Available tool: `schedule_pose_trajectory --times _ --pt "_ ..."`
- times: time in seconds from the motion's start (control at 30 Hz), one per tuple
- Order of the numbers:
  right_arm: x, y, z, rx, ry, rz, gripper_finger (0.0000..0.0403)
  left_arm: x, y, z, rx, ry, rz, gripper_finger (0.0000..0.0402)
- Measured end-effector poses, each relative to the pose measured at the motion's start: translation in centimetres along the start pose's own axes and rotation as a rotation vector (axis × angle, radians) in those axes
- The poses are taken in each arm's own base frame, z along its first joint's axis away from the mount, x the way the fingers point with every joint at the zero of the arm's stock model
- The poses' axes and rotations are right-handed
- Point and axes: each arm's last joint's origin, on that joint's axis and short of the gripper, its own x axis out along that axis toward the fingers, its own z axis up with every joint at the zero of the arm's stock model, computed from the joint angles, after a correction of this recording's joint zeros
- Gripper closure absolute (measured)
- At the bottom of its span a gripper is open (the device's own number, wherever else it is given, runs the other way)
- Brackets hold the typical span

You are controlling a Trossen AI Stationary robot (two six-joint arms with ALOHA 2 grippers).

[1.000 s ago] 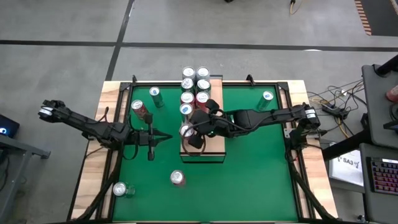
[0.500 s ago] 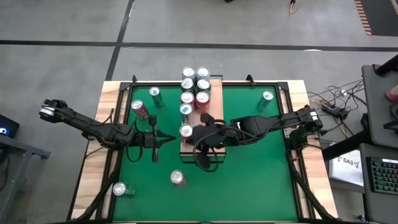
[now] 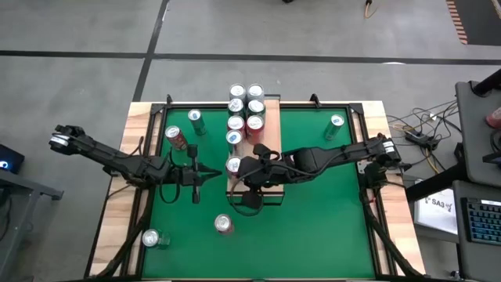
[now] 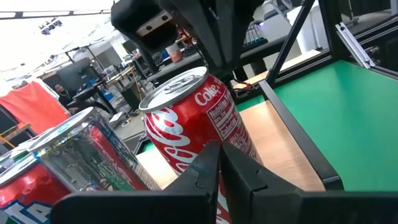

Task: Place canned beverage on shelf
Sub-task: Put the red can on the shelf

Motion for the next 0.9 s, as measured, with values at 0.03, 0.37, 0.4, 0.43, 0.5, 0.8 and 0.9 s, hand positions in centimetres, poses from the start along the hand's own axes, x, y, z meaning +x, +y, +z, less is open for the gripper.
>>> schedule_pose_trajectory --times 0.03,0.37,0.4,0.43,0.5,0.8,0.9 --pt "0.0 -0.1 -0.1 0.006 0.006 -0.013 0.039 0.0 0.0 0.0 0.001 0.0 0.0 0.0402" --pt "0.2 -1.3 -0.3 0.035 0.049 -0.074 0.039 0.0 0.0 0.0 0.005 0.0 0.0 0.0402" --pt "0.3 -1.4 -0.3 0.035 0.048 -0.077 0.039 0.0 0.0 0.0 0.005 0.0 0.0 0.0402" --pt "0.3 -1.5 -0.2 0.036 0.048 -0.081 0.039 0.0 0.0 0.0 0.005 0.0 0.0 0.0402" --pt "0.3 -1.7 -0.3 0.037 0.053 -0.086 0.039 0.0 0.0 0.0 0.005 0.0 0.0 0.0402" --pt "-1.1 -1.8 0.0 0.056 0.046 -0.073 0.039 0.0 0.0 0.0 0.01 0.0 -0.001 0.0402" --pt "-2.3 -2.2 0.0 0.101 0.055 -0.078 0.039 -0.1 0.1 0.1 0.009 -0.007 0.0 0.0402"
